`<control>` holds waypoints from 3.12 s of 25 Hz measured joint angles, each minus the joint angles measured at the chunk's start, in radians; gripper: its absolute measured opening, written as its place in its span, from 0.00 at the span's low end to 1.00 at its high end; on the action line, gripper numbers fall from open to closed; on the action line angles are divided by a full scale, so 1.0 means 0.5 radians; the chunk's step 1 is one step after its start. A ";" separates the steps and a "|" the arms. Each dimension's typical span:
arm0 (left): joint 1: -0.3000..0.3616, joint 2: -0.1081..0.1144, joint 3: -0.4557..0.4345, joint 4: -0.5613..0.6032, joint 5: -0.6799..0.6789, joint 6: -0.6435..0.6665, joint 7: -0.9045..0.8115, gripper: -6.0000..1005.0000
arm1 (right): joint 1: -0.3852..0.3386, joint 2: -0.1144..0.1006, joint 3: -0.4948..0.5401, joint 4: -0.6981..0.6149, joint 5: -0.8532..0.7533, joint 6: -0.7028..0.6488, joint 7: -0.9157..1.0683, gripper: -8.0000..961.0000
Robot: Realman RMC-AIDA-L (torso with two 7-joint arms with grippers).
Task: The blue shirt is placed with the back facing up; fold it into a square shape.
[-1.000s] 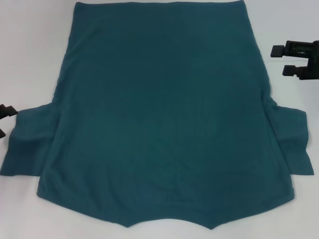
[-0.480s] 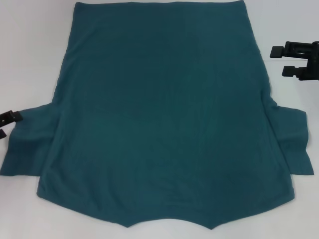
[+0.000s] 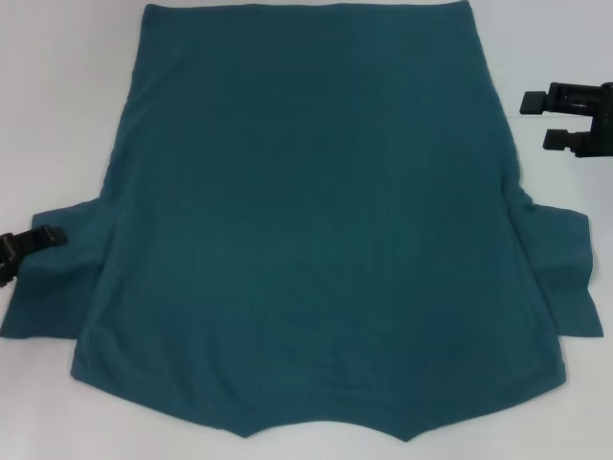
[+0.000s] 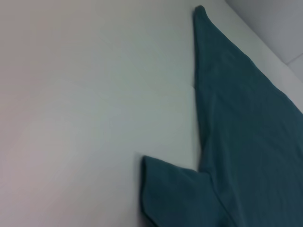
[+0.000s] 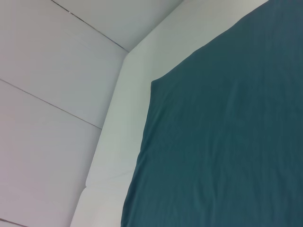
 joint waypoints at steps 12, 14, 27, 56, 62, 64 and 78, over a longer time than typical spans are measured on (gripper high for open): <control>-0.042 0.003 0.055 0.041 0.175 0.016 -0.162 0.76 | -0.009 0.000 0.000 0.003 0.003 0.012 0.002 0.96; -0.043 0.000 0.056 0.045 0.180 0.005 -0.162 0.70 | -0.009 0.000 0.000 0.003 0.004 0.012 0.003 0.96; -0.029 -0.004 0.056 0.091 0.184 0.000 -0.059 0.13 | -0.012 0.000 0.011 0.003 0.006 0.012 0.005 0.96; -0.124 -0.103 0.573 0.912 0.738 0.092 -0.248 0.02 | -0.012 0.000 0.002 0.003 0.010 0.013 0.006 0.96; -0.193 -0.145 0.790 1.300 0.816 0.506 -0.708 0.03 | -0.012 0.006 0.002 0.003 0.006 0.011 0.006 0.96; -0.279 -0.134 0.840 1.303 0.900 0.610 -0.880 0.03 | -0.012 0.009 0.001 0.003 0.005 0.012 0.005 0.96; -0.757 -0.165 0.903 0.704 1.197 0.500 -1.199 0.05 | -0.013 0.017 0.000 0.003 0.000 0.016 0.002 0.96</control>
